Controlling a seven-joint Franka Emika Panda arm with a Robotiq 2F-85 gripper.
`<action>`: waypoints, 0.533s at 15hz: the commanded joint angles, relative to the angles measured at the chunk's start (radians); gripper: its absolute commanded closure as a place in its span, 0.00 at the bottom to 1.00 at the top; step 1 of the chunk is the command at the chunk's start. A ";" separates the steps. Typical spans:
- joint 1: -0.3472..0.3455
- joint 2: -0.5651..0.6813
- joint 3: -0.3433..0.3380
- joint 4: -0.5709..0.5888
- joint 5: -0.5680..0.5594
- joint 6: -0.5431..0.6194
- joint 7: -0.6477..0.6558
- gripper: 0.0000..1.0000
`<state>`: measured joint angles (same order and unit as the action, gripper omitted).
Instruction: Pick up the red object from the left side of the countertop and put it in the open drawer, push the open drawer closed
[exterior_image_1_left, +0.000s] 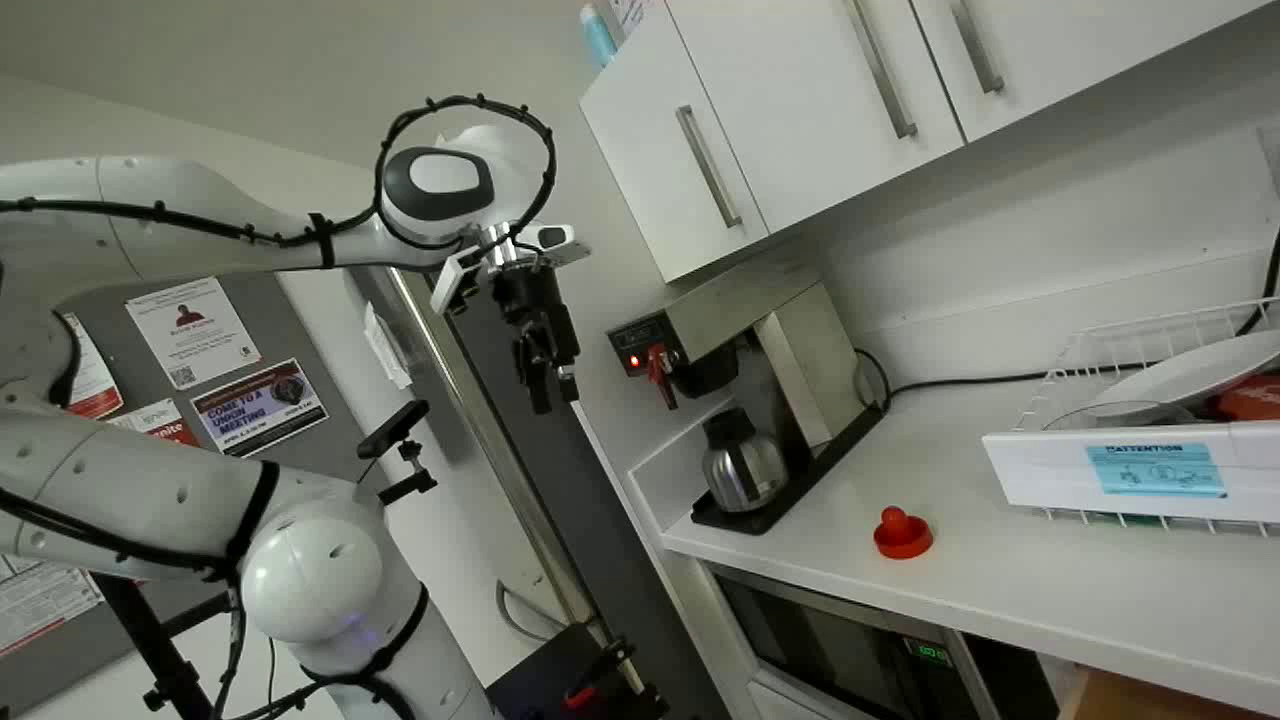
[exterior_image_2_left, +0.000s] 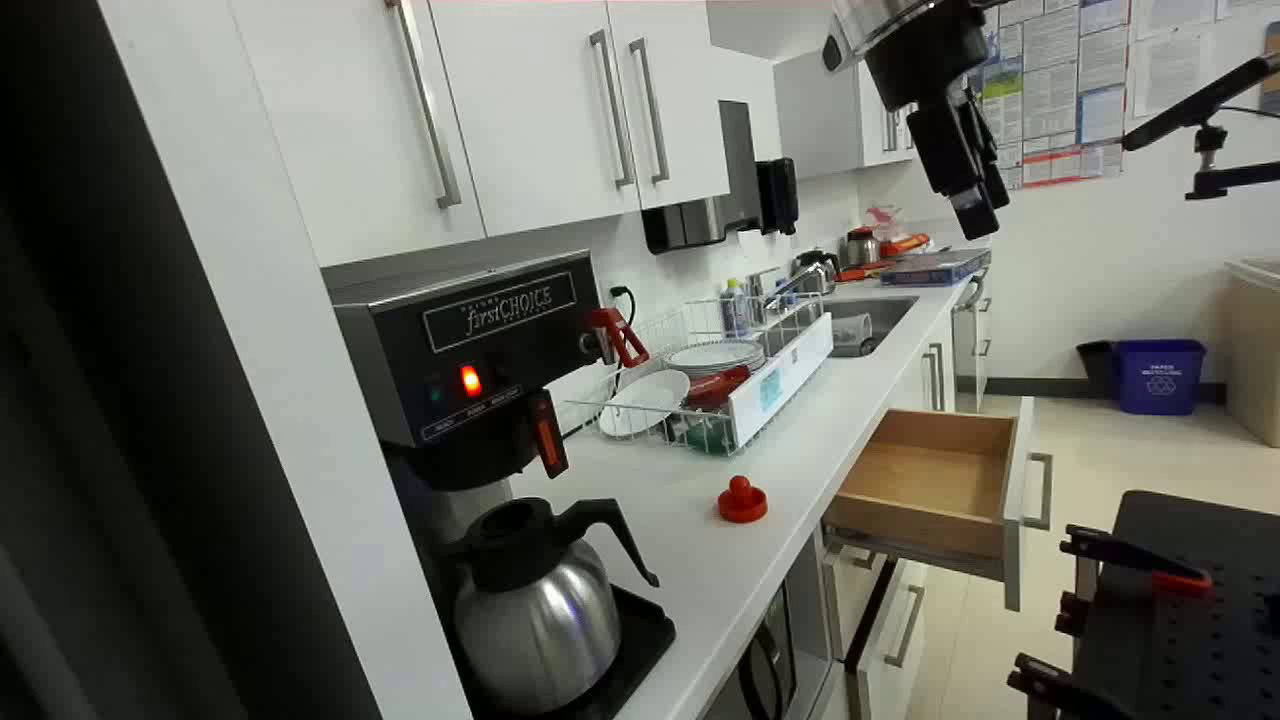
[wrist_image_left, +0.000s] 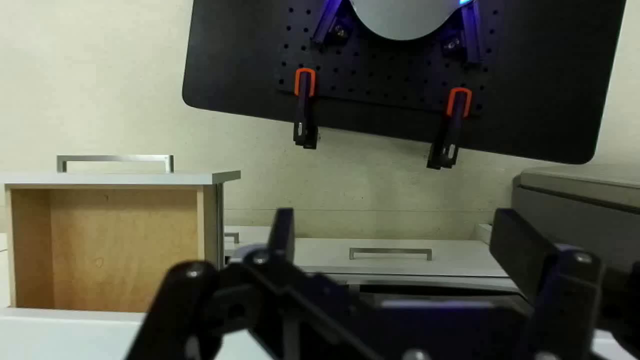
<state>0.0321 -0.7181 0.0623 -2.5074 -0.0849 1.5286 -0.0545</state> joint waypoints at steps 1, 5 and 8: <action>0.013 0.001 -0.010 0.002 -0.005 -0.002 0.007 0.00; 0.013 0.001 -0.010 0.002 -0.005 -0.002 0.007 0.00; -0.019 0.062 0.005 -0.017 -0.125 0.197 0.041 0.00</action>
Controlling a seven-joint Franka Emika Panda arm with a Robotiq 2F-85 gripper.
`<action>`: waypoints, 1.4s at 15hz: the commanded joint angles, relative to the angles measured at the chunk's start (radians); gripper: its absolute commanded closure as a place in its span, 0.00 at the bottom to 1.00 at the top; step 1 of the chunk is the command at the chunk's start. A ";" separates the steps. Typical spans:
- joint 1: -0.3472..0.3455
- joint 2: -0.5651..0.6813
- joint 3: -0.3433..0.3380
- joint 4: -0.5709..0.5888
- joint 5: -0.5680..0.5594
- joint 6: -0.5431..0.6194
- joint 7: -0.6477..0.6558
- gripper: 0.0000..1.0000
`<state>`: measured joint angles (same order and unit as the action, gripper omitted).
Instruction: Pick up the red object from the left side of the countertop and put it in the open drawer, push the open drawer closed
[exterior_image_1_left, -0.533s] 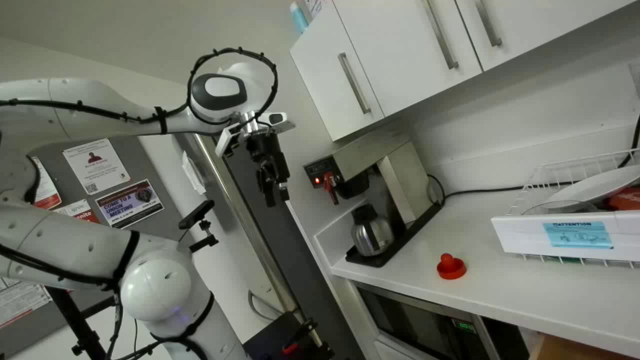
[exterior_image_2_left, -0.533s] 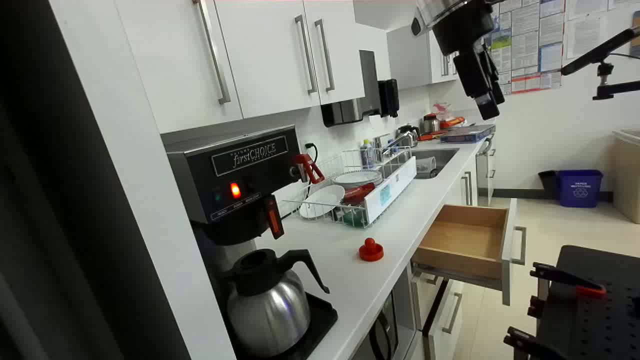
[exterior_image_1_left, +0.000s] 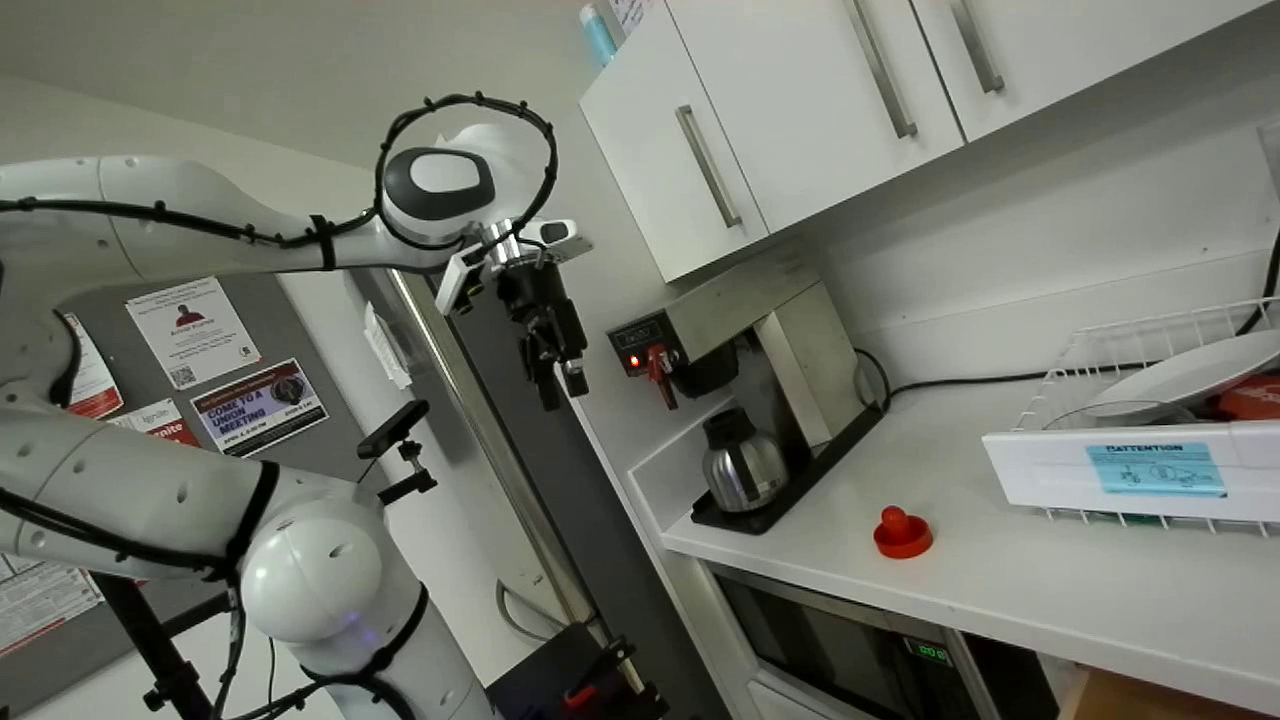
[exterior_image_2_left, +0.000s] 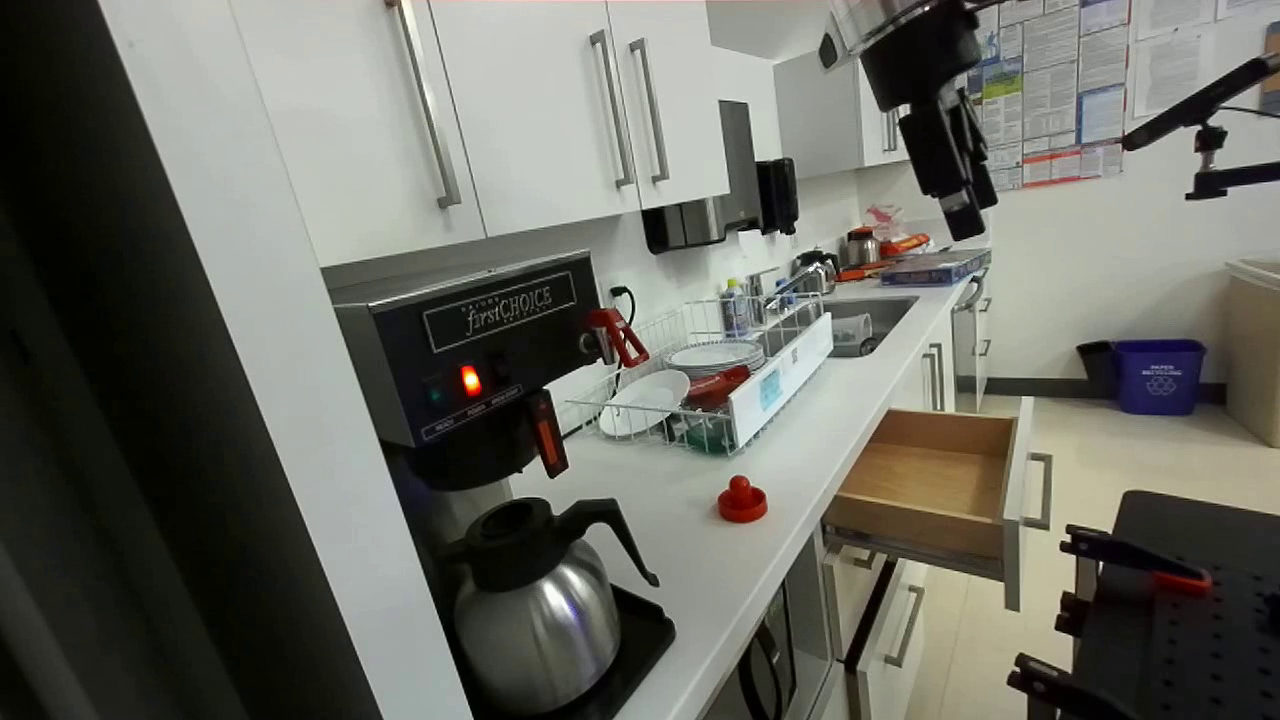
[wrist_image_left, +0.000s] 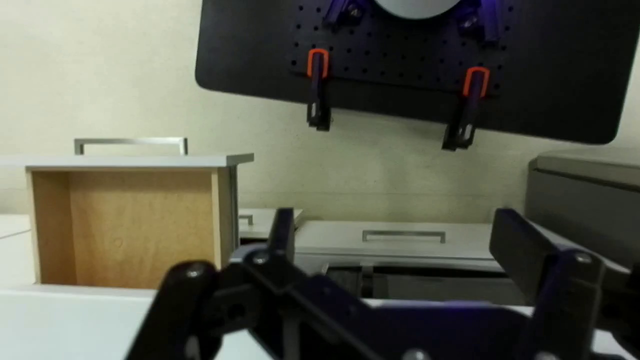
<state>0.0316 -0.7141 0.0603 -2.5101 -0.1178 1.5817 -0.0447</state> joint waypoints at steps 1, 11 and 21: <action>-0.030 0.101 -0.002 -0.022 -0.132 0.242 0.045 0.00; -0.133 0.490 -0.054 -0.011 -0.270 0.684 0.178 0.00; -0.134 0.604 -0.103 0.020 -0.099 0.884 0.194 0.00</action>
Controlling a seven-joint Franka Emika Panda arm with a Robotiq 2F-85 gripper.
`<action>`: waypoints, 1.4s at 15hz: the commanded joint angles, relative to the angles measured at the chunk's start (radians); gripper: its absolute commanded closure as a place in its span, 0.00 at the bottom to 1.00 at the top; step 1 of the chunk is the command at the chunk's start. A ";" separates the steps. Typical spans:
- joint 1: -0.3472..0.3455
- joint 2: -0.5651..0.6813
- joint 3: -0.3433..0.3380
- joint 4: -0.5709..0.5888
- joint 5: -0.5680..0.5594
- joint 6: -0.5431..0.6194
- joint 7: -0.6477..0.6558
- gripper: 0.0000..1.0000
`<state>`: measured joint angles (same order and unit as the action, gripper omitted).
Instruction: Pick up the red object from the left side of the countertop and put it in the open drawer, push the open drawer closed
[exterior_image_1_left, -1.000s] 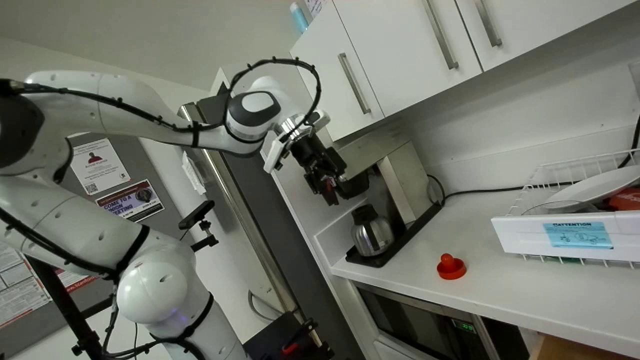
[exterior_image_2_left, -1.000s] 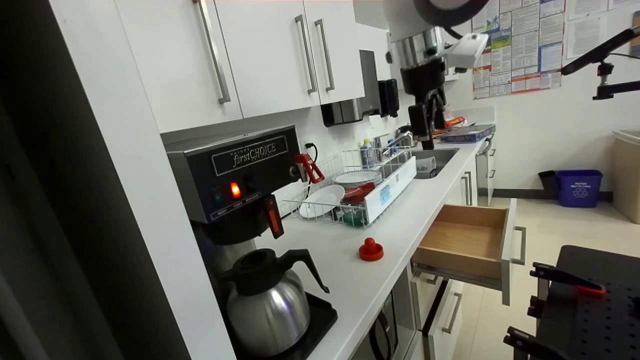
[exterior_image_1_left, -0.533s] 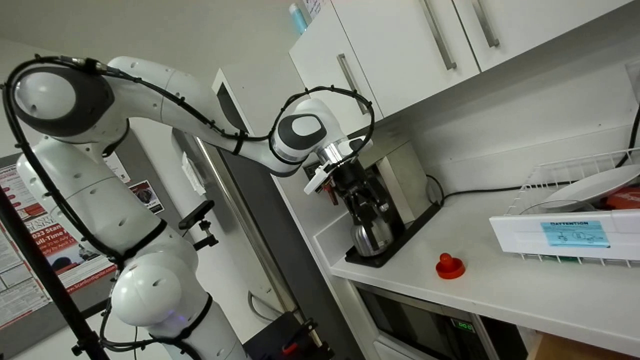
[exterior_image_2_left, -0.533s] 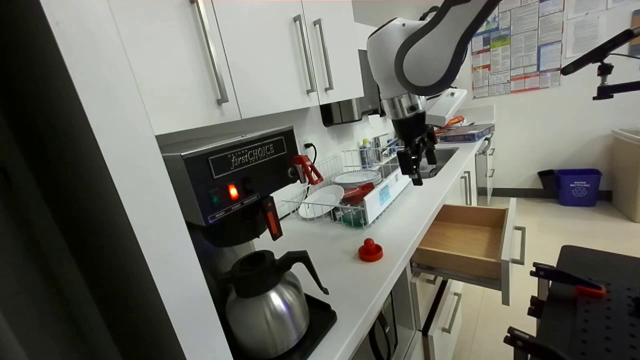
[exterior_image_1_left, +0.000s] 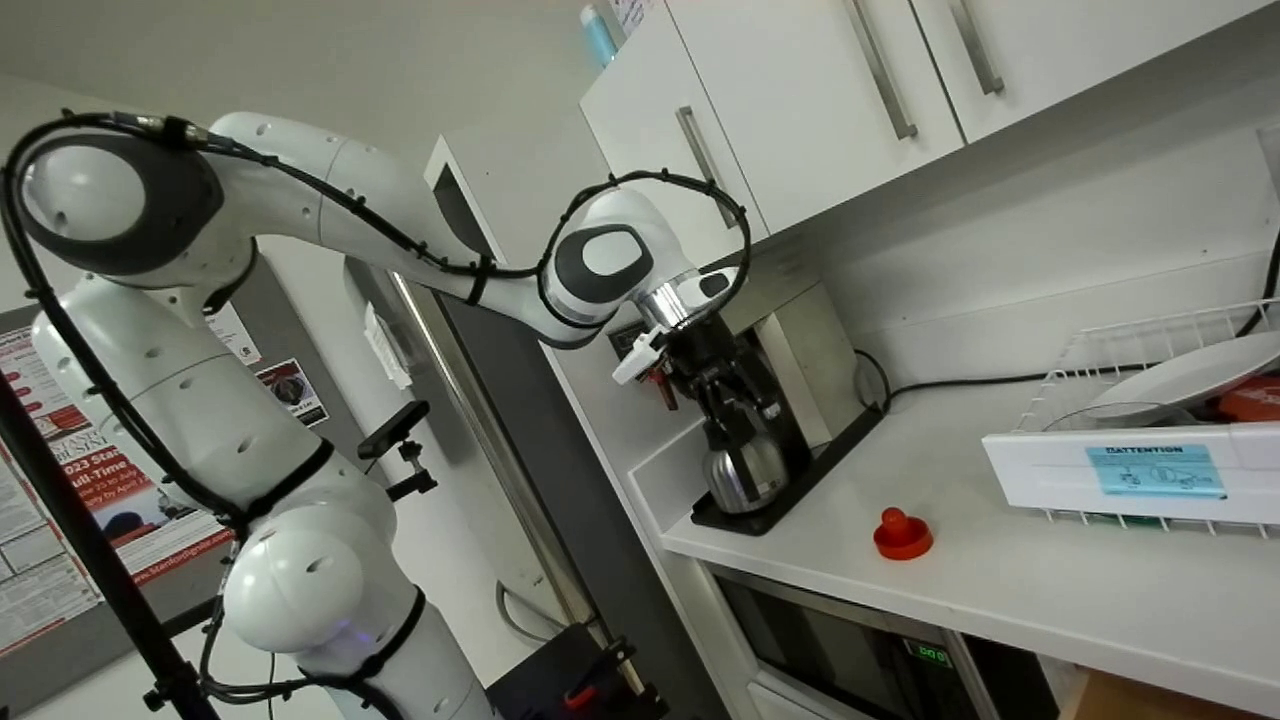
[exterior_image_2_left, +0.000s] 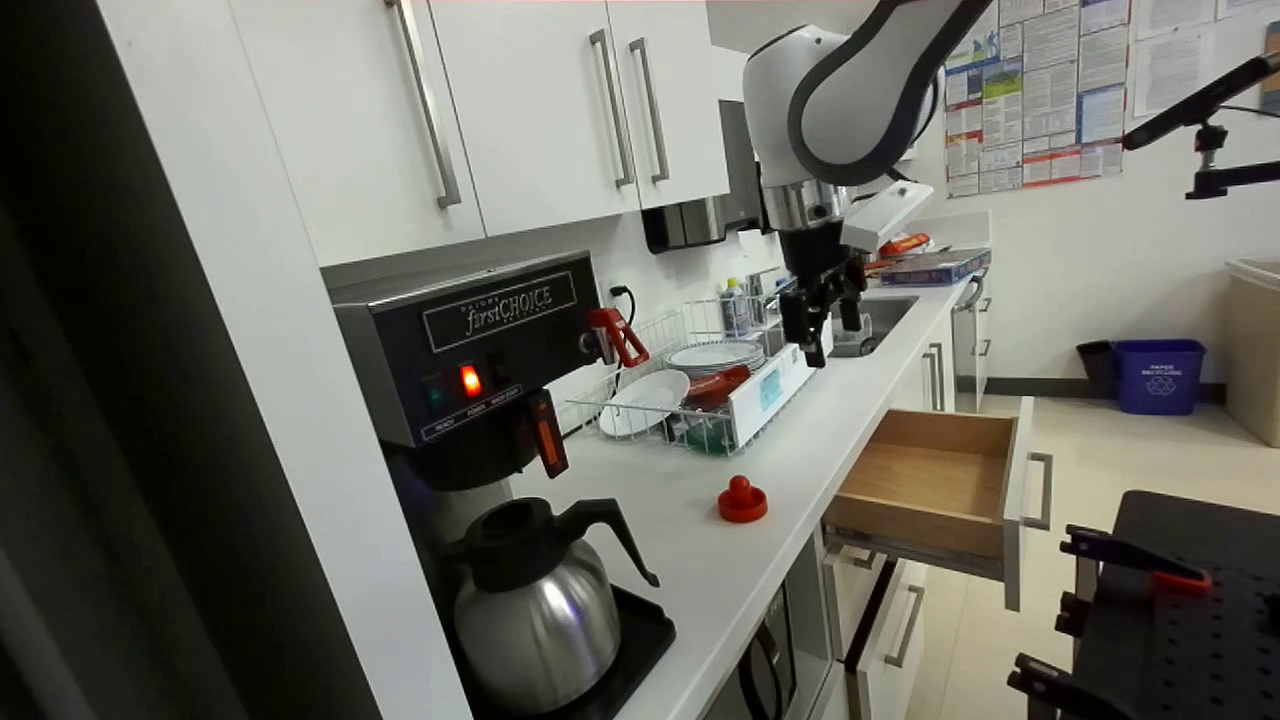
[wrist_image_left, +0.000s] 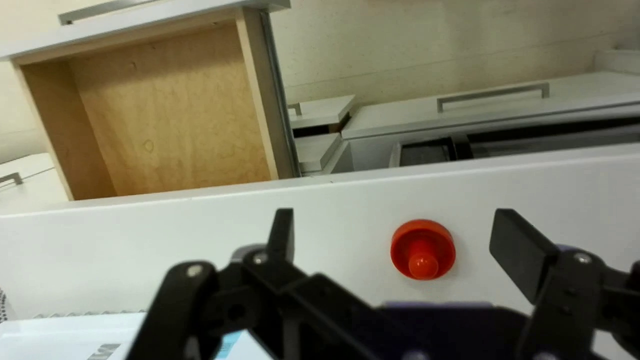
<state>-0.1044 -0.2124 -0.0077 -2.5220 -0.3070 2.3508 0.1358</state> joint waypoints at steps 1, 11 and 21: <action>0.007 0.139 -0.049 0.032 0.145 0.184 -0.007 0.00; 0.027 0.516 -0.026 0.184 0.386 0.516 -0.117 0.00; 0.022 0.759 -0.021 0.408 0.398 0.488 -0.089 0.00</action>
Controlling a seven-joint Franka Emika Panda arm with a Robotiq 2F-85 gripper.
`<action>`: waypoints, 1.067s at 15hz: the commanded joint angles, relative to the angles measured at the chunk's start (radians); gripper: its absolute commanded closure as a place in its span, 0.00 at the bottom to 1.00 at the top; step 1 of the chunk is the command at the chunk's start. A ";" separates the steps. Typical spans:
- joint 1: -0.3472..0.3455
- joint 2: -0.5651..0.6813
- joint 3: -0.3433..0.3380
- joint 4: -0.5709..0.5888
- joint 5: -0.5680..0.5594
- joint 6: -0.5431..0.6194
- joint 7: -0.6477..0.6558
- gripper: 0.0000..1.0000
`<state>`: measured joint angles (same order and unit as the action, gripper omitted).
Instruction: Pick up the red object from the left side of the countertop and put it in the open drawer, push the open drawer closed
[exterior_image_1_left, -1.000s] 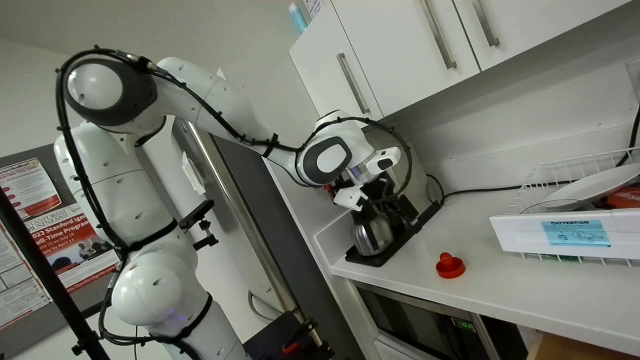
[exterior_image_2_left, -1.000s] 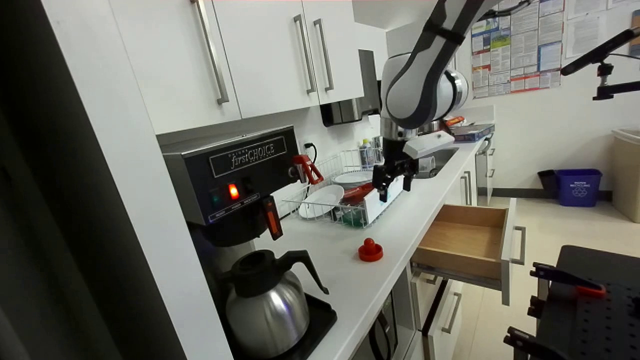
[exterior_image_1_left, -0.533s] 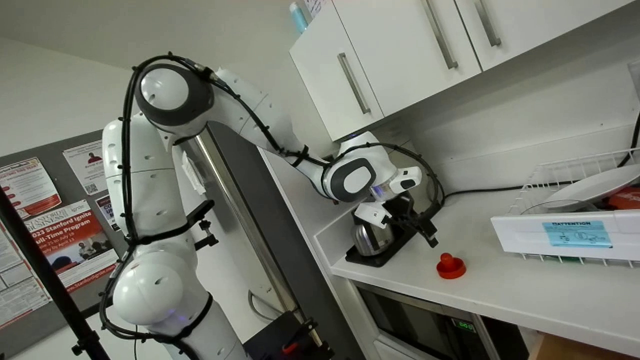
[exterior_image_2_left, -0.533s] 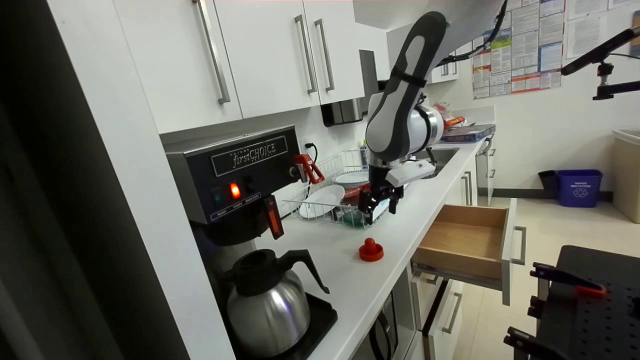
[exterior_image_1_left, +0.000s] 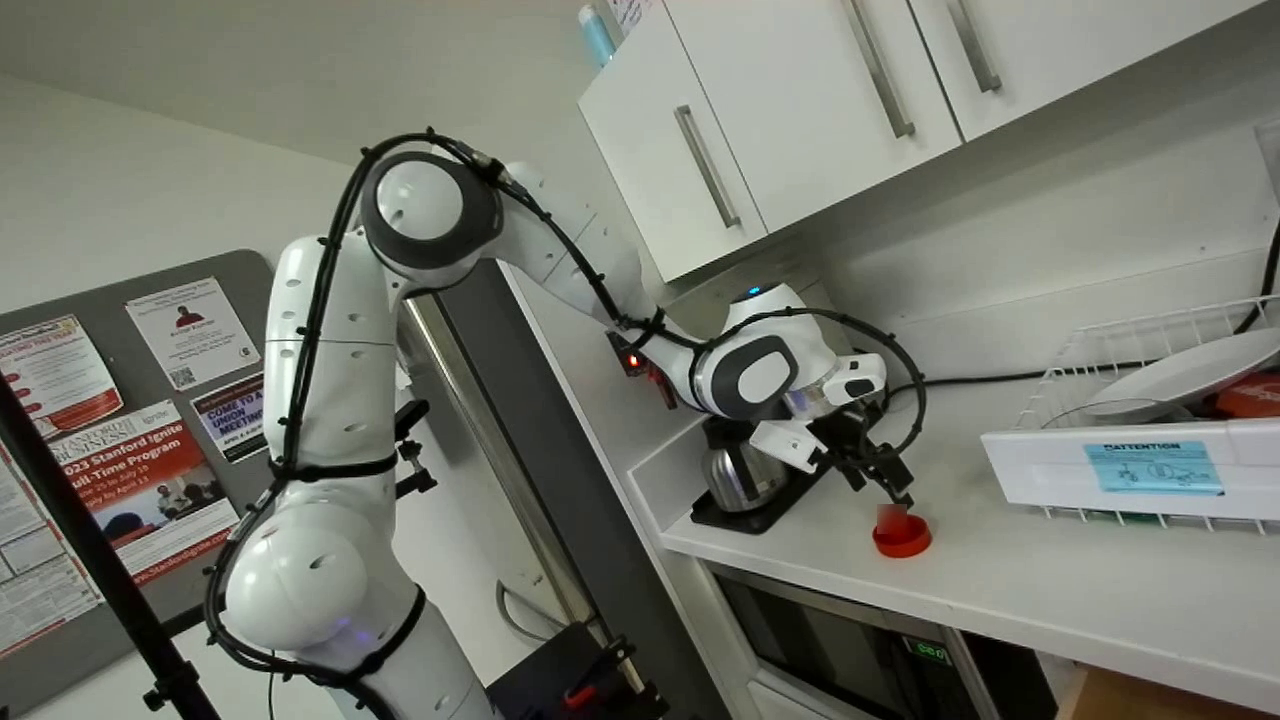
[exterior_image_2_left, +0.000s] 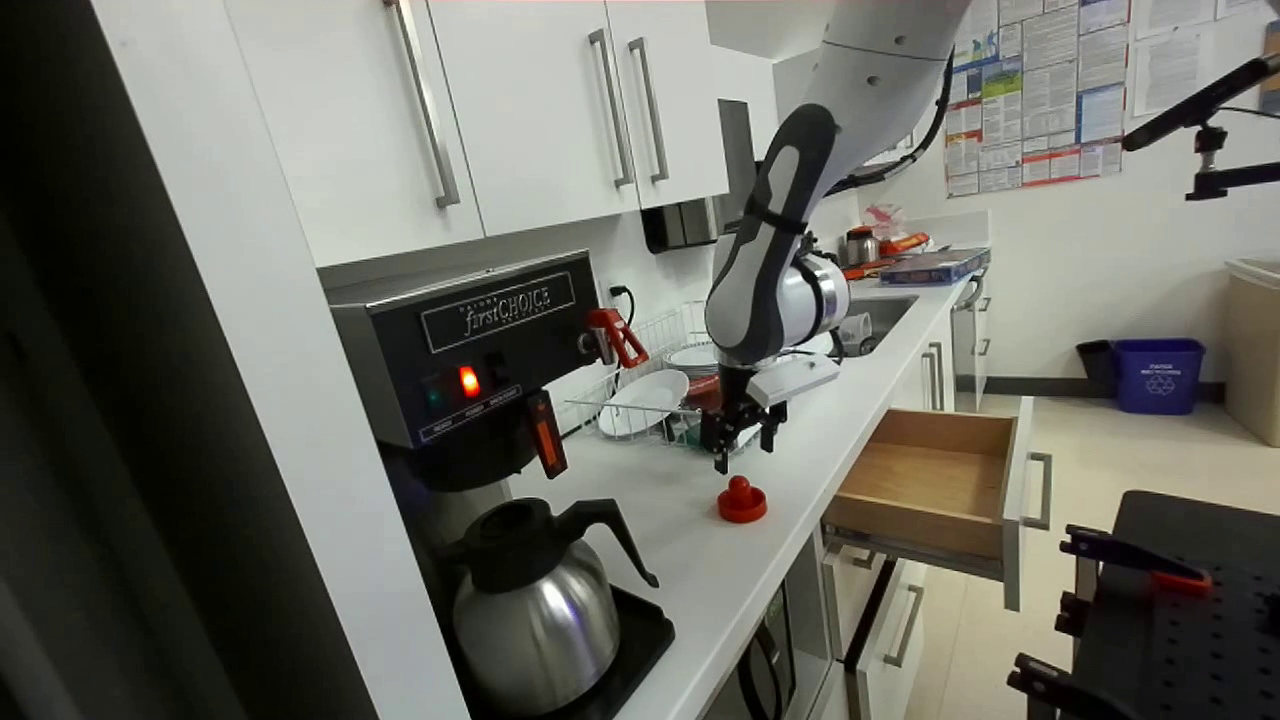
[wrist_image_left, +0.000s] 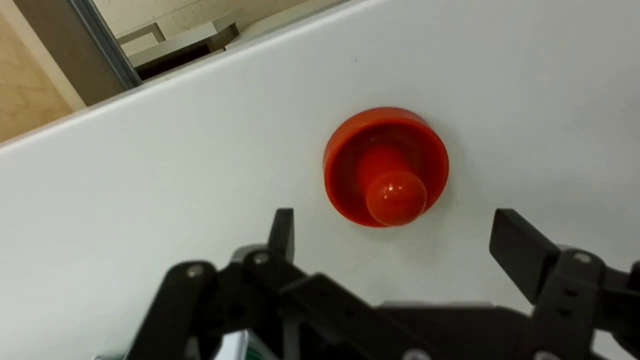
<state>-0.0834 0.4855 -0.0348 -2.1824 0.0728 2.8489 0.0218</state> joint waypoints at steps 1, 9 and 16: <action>0.006 0.078 0.004 0.084 0.015 -0.013 0.032 0.00; 0.009 0.148 0.015 0.147 0.016 -0.025 0.041 0.26; 0.017 0.151 0.010 0.152 0.017 -0.041 0.059 0.81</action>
<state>-0.0795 0.6387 -0.0197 -2.0477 0.0728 2.8448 0.0497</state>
